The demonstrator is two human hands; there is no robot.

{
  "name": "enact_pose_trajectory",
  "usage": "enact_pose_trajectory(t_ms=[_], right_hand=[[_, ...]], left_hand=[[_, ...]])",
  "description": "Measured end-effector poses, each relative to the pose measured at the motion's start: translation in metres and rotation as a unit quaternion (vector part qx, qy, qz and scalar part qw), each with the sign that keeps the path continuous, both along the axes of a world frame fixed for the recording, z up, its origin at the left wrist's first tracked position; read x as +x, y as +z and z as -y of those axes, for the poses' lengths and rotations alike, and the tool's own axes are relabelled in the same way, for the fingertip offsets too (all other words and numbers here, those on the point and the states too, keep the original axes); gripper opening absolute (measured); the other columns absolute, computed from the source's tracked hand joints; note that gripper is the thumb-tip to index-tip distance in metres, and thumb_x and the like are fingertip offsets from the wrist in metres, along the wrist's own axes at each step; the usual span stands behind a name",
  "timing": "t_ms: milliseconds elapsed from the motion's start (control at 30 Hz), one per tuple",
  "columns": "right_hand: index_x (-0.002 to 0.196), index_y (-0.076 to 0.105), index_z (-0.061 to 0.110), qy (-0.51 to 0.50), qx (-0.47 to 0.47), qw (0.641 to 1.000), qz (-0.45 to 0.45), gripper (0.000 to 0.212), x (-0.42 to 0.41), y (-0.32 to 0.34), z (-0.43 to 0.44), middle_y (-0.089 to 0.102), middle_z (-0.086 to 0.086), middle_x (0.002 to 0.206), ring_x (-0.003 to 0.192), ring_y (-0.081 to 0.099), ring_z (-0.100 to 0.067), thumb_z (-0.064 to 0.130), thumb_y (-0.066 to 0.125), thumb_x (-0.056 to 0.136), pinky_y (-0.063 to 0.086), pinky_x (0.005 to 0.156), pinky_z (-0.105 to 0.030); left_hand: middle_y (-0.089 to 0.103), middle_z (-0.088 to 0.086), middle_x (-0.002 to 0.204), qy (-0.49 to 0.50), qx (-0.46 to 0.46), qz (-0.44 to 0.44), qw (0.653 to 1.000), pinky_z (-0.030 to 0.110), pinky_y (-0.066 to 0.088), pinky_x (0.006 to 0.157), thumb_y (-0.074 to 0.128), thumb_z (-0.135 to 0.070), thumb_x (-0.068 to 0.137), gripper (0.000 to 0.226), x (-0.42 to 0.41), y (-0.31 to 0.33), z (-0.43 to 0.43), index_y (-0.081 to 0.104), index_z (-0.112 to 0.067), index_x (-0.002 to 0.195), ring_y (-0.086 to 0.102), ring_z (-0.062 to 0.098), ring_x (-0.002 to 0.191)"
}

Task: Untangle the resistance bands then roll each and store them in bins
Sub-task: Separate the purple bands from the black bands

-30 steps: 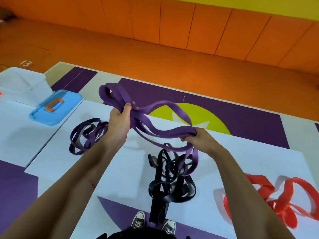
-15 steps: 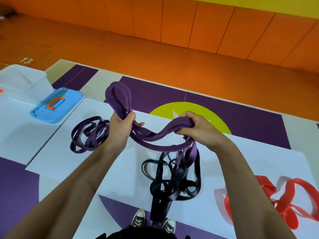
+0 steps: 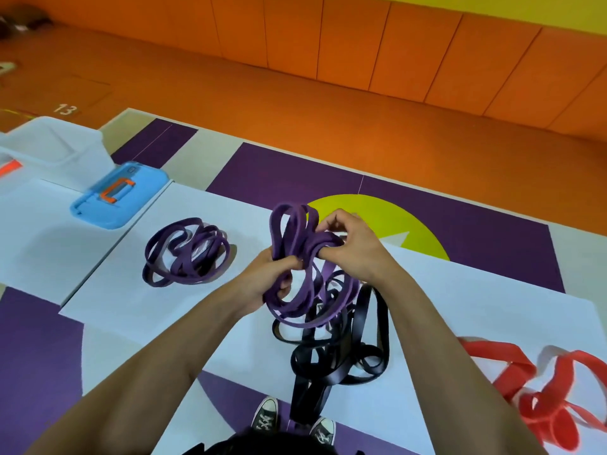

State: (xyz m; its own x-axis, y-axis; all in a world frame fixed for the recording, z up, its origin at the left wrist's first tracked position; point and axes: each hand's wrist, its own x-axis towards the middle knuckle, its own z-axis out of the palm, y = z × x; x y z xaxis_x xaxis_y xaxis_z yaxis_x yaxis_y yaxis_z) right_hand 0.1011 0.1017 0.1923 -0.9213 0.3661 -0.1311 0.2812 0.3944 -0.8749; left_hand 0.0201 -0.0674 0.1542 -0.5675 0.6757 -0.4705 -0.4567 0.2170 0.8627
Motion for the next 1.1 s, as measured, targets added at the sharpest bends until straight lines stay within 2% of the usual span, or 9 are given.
enact_pose_trajectory(t_ms=[100, 233, 367, 500, 600, 667, 800, 1000, 1100], right_hand=[[0.095, 0.065, 0.039, -0.009, 0.149, 0.989, 0.016, 0.034, -0.009, 0.004, -0.001, 0.042, 0.013, 0.096, 0.100, 0.050, -0.015, 0.020, 0.076, 0.069, 0.039, 0.091, -0.030], [0.109, 0.062, 0.031, 0.015, 0.061, 0.998, 0.019, 0.047, -0.007, 0.000, 0.002, 0.046, 0.004, 0.069, 0.056, 0.042, -0.007, 0.002, 0.070, 0.072, 0.038, 0.053, -0.020], [0.118, 0.062, 0.032, 0.027, -0.110, 0.993, 0.039, 0.048, 0.014, -0.009, -0.021, 0.068, -0.006, 0.098, 0.079, 0.070, -0.017, 0.008, 0.080, 0.081, 0.052, 0.070, -0.030], [0.103, 0.063, 0.025, -0.129, 0.014, 0.982, 0.139, 0.015, 0.022, -0.071, -0.029, 0.072, -0.003, 0.101, 0.085, 0.066, -0.022, 0.024, 0.069, 0.089, 0.045, 0.070, -0.027], [0.122, 0.054, 0.017, -0.074, 0.065, 0.951, 0.293, 0.046, 0.025, -0.130, -0.009, 0.064, -0.006, 0.122, 0.108, 0.062, -0.027, 0.042, 0.071, 0.087, 0.050, 0.088, -0.032], [0.130, 0.047, 0.017, -0.082, 0.052, 0.943, 0.318, 0.070, 0.025, -0.157, 0.005, 0.058, -0.005, 0.129, 0.120, 0.058, -0.031, 0.058, 0.073, 0.079, 0.049, 0.097, -0.040], [0.121, 0.060, 0.019, -0.125, -0.061, 0.931, 0.338, 0.091, 0.005, -0.183, 0.024, 0.070, 0.002, 0.103, 0.095, 0.067, -0.020, 0.084, 0.064, 0.058, 0.054, 0.084, -0.035], [0.101, 0.068, 0.004, -0.165, -0.124, 0.928, 0.311, 0.037, -0.010, -0.196, 0.038, 0.065, -0.003, 0.073, 0.065, 0.059, -0.017, 0.040, 0.061, 0.093, 0.053, 0.064, -0.031], [0.106, 0.064, 0.006, -0.165, -0.158, 0.924, 0.307, 0.025, -0.010, -0.189, 0.041, 0.058, -0.004, 0.069, 0.060, 0.053, -0.016, 0.029, 0.055, 0.102, 0.042, 0.054, -0.026]], left_hand=[[0.051, 0.007, 0.066, -0.012, 0.047, 0.063, 0.997, 0.023, 0.032, 0.042, 0.074, -0.023, 0.084, 0.011, -0.001, 0.003, 0.003, 0.069, -0.015, 0.079, 0.037, 0.015, 0.049], [0.048, 0.001, 0.051, -0.008, -0.079, -0.042, 0.996, 0.025, 0.030, 0.043, 0.086, -0.032, 0.075, 0.029, 0.002, 0.005, -0.005, 0.066, -0.011, 0.077, 0.035, 0.017, 0.045], [0.046, 0.001, 0.047, 0.066, -0.124, -0.077, 0.987, 0.023, 0.031, 0.039, 0.081, -0.011, 0.078, 0.018, -0.007, 0.003, -0.003, 0.064, -0.006, 0.079, 0.036, 0.017, 0.037], [0.048, 0.004, 0.051, 0.096, -0.124, -0.050, 0.986, 0.023, 0.031, 0.040, 0.078, -0.013, 0.080, 0.015, -0.017, 0.002, 0.008, 0.065, -0.005, 0.080, 0.036, 0.017, 0.039], [0.052, 0.002, 0.050, 0.088, -0.122, -0.049, 0.987, 0.024, 0.031, 0.041, 0.077, -0.013, 0.081, 0.014, -0.016, 0.003, 0.010, 0.065, -0.008, 0.075, 0.038, 0.018, 0.041], [0.051, 0.003, 0.053, 0.076, -0.116, -0.044, 0.989, 0.023, 0.031, 0.040, 0.076, -0.013, 0.082, 0.015, -0.014, 0.005, 0.011, 0.064, -0.010, 0.073, 0.039, 0.017, 0.041], [0.054, 0.001, 0.059, 0.099, -0.083, 0.006, 0.992, 0.018, 0.035, 0.040, 0.071, -0.009, 0.086, 0.014, -0.012, 0.011, 0.015, 0.065, -0.012, 0.074, 0.046, 0.012, 0.041], [0.061, 0.003, 0.067, 0.092, -0.062, 0.015, 0.994, 0.025, 0.048, 0.058, 0.069, -0.009, 0.087, 0.015, -0.020, 0.009, 0.026, 0.066, -0.011, 0.072, 0.057, 0.016, 0.059], [0.074, 0.013, 0.081, 0.100, -0.066, -0.011, 0.993, 0.027, 0.058, 0.065, 0.067, -0.006, 0.088, 0.006, -0.019, 0.008, 0.034, 0.073, -0.003, 0.089, 0.069, 0.020, 0.070]])
